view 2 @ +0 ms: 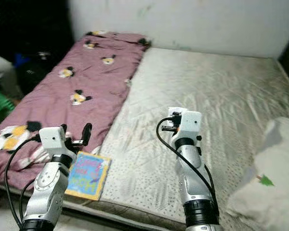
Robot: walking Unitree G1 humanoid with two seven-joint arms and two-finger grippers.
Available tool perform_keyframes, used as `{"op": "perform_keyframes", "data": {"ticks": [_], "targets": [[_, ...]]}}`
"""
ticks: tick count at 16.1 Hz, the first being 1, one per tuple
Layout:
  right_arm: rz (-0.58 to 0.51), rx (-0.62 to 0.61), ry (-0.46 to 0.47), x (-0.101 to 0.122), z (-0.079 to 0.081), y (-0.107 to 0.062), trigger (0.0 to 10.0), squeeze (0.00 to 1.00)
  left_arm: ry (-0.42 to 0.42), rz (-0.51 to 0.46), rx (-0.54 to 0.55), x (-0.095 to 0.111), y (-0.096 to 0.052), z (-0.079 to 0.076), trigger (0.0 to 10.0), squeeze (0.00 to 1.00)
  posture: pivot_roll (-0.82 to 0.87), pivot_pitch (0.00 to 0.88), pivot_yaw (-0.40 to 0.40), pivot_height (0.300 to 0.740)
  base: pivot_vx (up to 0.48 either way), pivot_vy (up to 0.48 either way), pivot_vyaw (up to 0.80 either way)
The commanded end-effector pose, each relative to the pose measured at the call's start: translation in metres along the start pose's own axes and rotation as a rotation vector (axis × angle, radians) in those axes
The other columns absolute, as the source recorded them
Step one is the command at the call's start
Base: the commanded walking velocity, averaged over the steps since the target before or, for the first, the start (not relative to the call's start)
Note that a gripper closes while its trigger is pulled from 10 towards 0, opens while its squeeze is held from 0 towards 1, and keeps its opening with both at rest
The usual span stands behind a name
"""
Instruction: Clean up the room
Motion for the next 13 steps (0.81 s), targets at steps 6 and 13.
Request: {"op": "perform_keyframes", "data": {"ticks": [6,13], "targets": [[-0.002,0.033,-0.001,0.0003,0.0058,0.0016,10.0,0.0,-0.01,0.0,0.009,0.0024,0.0006,0.0006,10.0,0.0,-0.01,0.039,0.016,0.74,0.0,0.0,-0.25],[0.017,0.036,0.001,-0.0038,0.008,0.0018,10.0,0.0,-0.005,0.006,0.009,0.0025,0.002,0.0023,10.0,0.0,-0.01,0.043,0.024,0.74,0.0,0.313,-0.11]]}}
Point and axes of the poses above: a point about 5 cm out from each wrist's last joint towards the gripper, its own y axis pointing out of the wrist towards the gripper, its own x axis along the axis of the wrist's last joint, z = x × y, the point moved 4 cm from there along y, pointing out of the wrist towards the gripper, and after that the axes turned 4 degrees about y, right-handed, at the moved point
